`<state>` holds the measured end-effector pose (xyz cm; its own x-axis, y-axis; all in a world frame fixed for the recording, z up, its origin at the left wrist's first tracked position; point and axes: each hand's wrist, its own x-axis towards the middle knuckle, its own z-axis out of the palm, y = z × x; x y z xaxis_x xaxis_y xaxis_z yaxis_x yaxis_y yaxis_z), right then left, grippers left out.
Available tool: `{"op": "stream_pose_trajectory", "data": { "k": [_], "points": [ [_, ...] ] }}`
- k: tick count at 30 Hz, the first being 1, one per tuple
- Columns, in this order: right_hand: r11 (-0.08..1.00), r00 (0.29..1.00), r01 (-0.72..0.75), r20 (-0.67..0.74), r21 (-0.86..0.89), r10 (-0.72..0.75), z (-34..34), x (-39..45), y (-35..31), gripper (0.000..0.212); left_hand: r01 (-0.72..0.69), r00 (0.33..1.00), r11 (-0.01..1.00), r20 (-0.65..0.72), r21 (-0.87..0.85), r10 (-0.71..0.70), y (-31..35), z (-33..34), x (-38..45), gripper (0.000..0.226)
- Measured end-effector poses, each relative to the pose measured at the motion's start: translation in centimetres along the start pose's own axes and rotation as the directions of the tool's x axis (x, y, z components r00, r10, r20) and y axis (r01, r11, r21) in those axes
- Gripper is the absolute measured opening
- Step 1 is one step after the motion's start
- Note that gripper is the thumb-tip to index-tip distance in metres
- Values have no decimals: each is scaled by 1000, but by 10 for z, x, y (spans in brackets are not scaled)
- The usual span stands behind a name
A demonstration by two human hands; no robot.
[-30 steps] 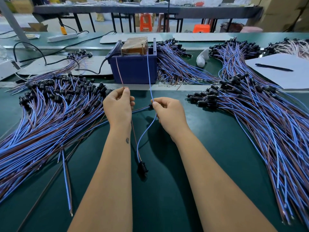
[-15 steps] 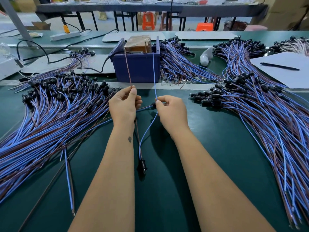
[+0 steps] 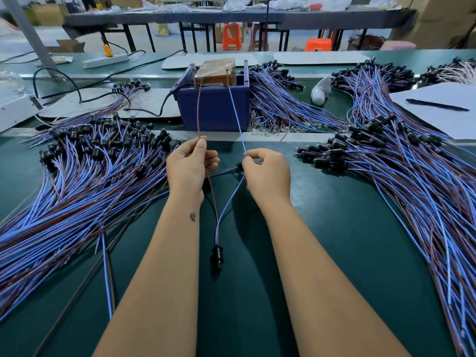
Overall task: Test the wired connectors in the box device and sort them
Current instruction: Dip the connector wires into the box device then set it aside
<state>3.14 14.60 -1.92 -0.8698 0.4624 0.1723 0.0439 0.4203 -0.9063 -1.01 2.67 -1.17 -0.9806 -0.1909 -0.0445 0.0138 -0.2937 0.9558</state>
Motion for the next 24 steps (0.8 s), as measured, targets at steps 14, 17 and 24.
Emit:
{"op": "stream_pose_trajectory", "data": {
  "k": [14, 17, 24],
  "points": [
    [993, 1000, -21, -15, 118, 22, -1, 1, 0, 20, -13, 997, 999, -81, -49, 9, 2, -1, 3, 18],
    [993, 1000, -24, -3, 117, 24, -1, 0, 1, 20, -28, 998, 999, -58, 33, 30, 1, 0, 2, 18],
    [994, 1000, -15, 11, 107, 14, -1, 1, 1, 20, -99, 995, 972, 6, 213, 100, 1, 2, -4, 24]
  ]
}}
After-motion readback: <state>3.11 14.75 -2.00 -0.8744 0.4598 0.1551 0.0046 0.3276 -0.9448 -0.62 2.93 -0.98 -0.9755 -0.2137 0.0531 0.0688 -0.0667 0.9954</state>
